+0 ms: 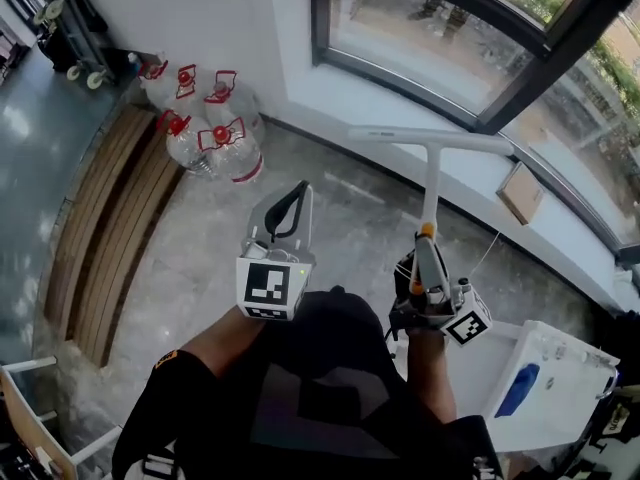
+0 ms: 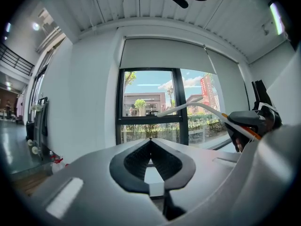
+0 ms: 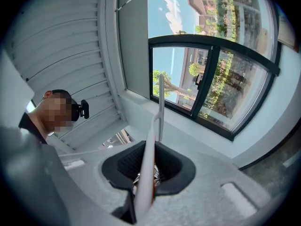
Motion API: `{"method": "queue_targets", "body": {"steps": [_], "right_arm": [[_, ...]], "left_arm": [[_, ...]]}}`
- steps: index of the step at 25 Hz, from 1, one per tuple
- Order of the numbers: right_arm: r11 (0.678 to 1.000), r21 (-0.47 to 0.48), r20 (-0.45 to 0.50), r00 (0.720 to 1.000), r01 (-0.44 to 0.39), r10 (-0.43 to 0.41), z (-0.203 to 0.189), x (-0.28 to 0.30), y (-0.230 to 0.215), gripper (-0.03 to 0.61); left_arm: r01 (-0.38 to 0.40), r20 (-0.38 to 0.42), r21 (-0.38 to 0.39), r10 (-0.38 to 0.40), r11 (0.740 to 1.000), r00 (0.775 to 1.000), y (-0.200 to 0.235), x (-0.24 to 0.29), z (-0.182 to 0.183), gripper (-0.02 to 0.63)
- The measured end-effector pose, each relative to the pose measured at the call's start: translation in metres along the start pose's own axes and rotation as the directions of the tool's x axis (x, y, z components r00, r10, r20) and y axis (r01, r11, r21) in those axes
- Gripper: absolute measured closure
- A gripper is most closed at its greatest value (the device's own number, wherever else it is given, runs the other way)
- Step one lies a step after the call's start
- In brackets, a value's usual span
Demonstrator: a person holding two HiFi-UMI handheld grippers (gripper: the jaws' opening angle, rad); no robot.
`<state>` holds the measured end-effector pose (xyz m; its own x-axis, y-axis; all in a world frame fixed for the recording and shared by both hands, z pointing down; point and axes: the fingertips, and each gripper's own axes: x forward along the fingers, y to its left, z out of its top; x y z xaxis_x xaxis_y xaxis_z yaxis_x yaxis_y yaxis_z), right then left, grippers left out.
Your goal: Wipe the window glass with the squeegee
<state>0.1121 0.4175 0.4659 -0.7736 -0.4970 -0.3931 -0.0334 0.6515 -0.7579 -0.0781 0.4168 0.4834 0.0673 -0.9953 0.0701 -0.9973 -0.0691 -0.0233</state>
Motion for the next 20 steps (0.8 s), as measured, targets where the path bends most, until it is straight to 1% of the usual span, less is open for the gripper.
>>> {"method": "queue_targets", "body": {"steps": [5, 14, 17, 20], "right_arm": [[1.0, -0.013, -0.014, 1.0, 0.01, -0.01, 0.005, -0.012, -0.008, 0.531], [1.0, -0.014, -0.044, 0.999, 0.008, -0.009, 0.01, -0.02, -0.016, 0.531], [1.0, -0.008, -0.05, 0.999, 0.001, -0.001, 0.013, -0.022, -0.02, 0.531], [1.0, -0.008, -0.047, 0.999, 0.004, -0.004, 0.02, -0.027, -0.022, 0.529]], "left_arm": [[-0.011, 0.022, 0.006, 0.011, 1.0, 1.0, -0.012, 0.0, 0.002, 0.595], [-0.019, 0.019, 0.011, 0.019, 1.0, 1.0, -0.03, 0.004, 0.002, 0.595], [-0.027, 0.019, 0.025, 0.026, 0.999, 0.999, -0.036, 0.007, 0.0, 0.595], [-0.015, 0.016, 0.03, 0.015, 0.999, 1.0, -0.046, 0.013, -0.001, 0.595]]}}
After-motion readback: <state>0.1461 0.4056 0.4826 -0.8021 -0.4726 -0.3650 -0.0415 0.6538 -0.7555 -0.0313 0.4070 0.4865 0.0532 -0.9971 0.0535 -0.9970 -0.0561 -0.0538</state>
